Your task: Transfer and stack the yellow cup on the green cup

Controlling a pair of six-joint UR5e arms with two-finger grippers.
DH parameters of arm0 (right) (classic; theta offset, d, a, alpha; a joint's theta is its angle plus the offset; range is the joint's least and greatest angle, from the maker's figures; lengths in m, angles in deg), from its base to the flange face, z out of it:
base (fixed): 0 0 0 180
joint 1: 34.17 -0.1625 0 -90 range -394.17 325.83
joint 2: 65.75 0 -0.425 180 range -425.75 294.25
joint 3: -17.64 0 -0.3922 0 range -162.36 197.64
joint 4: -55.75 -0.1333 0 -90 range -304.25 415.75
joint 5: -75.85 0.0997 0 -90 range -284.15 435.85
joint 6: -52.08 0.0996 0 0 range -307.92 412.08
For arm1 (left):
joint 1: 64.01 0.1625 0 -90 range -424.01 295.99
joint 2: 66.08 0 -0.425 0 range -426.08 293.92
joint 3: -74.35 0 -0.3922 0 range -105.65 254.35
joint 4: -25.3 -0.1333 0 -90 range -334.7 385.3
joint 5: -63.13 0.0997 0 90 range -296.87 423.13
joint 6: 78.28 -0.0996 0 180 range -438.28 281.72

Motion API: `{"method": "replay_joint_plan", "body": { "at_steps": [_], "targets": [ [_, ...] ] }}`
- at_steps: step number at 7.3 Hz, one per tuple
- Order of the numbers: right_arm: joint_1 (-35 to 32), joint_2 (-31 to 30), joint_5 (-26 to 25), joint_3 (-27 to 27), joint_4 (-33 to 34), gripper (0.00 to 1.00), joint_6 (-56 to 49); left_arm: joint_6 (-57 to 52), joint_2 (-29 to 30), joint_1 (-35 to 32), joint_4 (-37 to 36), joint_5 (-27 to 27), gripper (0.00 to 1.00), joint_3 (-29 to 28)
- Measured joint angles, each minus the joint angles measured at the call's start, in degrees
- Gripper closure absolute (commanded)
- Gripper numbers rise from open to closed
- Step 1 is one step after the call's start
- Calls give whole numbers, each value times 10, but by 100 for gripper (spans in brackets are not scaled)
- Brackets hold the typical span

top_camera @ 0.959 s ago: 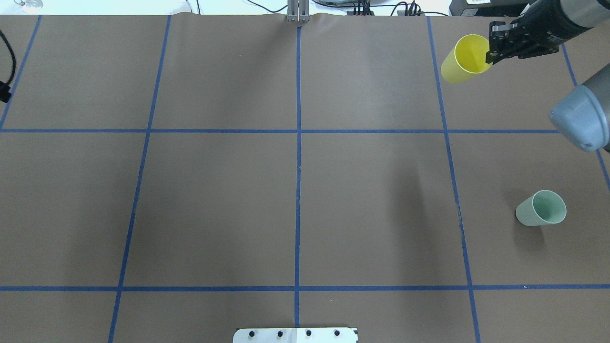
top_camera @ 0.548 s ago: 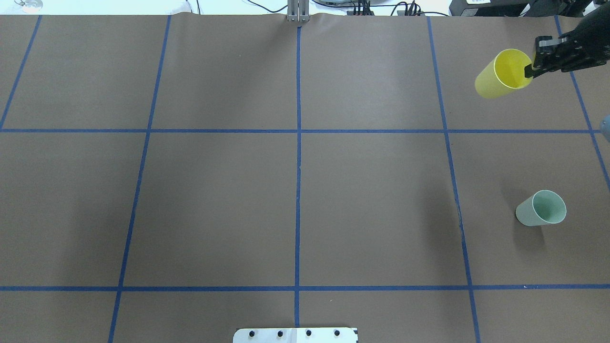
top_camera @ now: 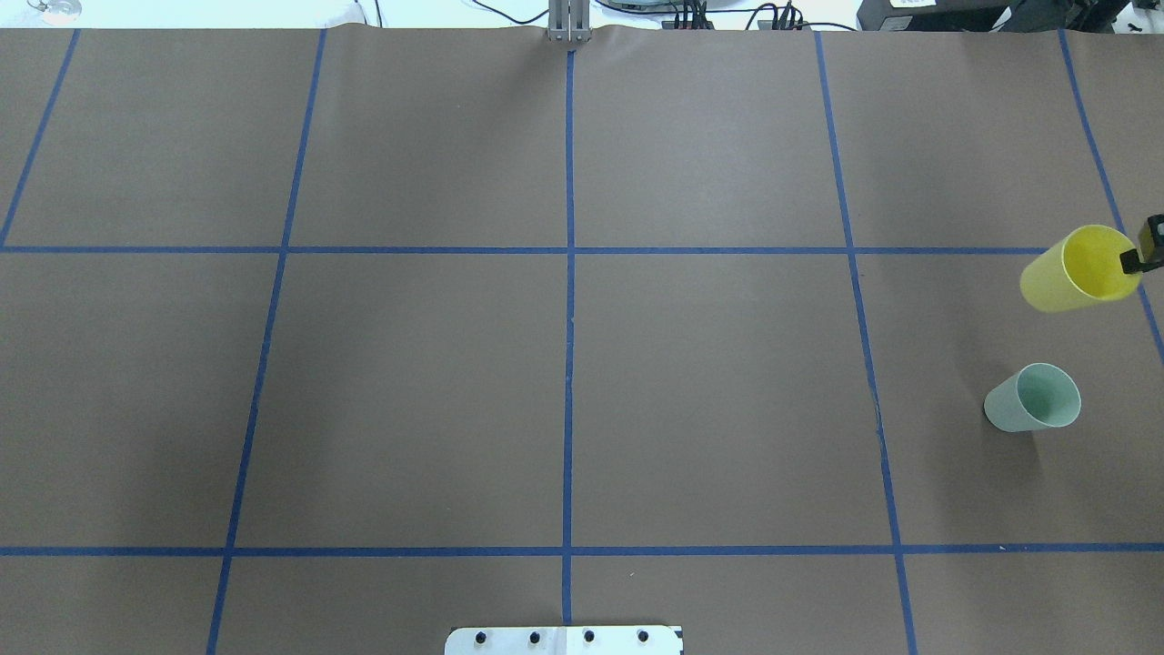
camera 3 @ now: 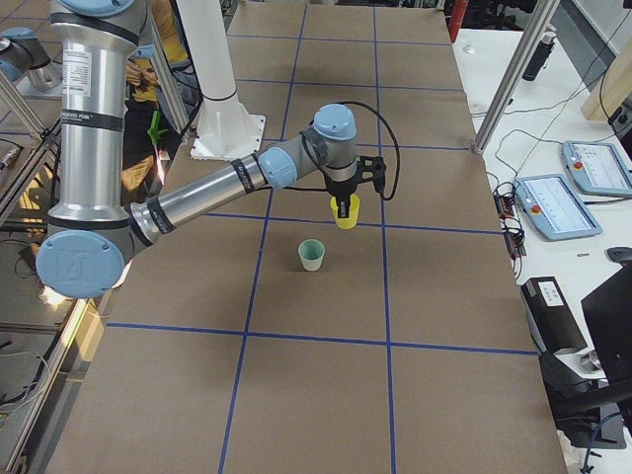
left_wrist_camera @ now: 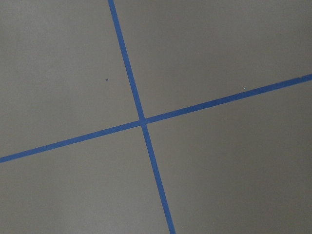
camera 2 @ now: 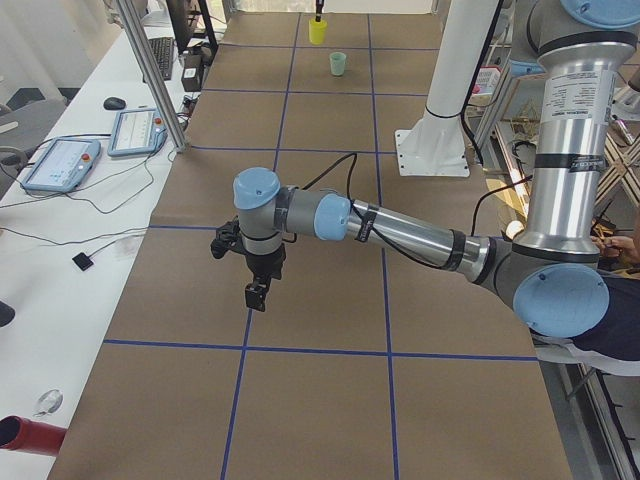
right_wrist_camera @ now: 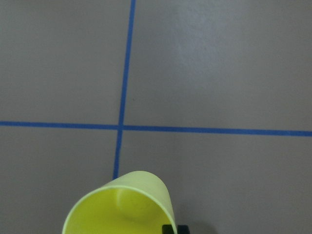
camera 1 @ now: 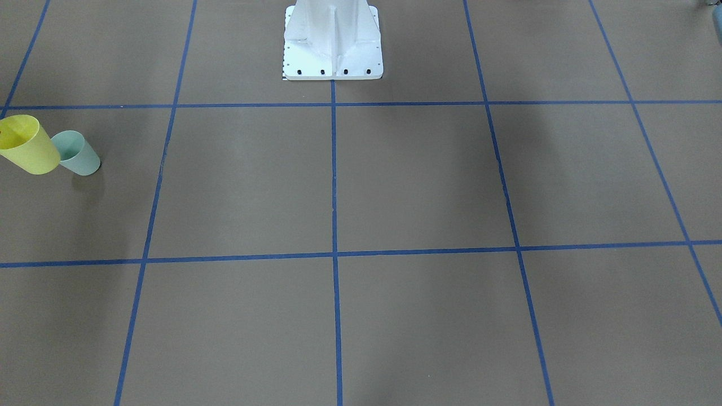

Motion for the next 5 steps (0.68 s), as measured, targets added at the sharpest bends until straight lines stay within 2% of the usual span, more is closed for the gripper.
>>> {"method": "replay_joint_plan", "body": {
  "at_steps": [2, 5],
  "targets": [
    [8, -61, 9, 3, -47, 100, -18, -2, 0, 0, 0, 0, 0, 0],
    [44, -84, 27, 28, -112, 100, -1, -1, -9, -2, -1, -9, 0, -7]
  ]
}}
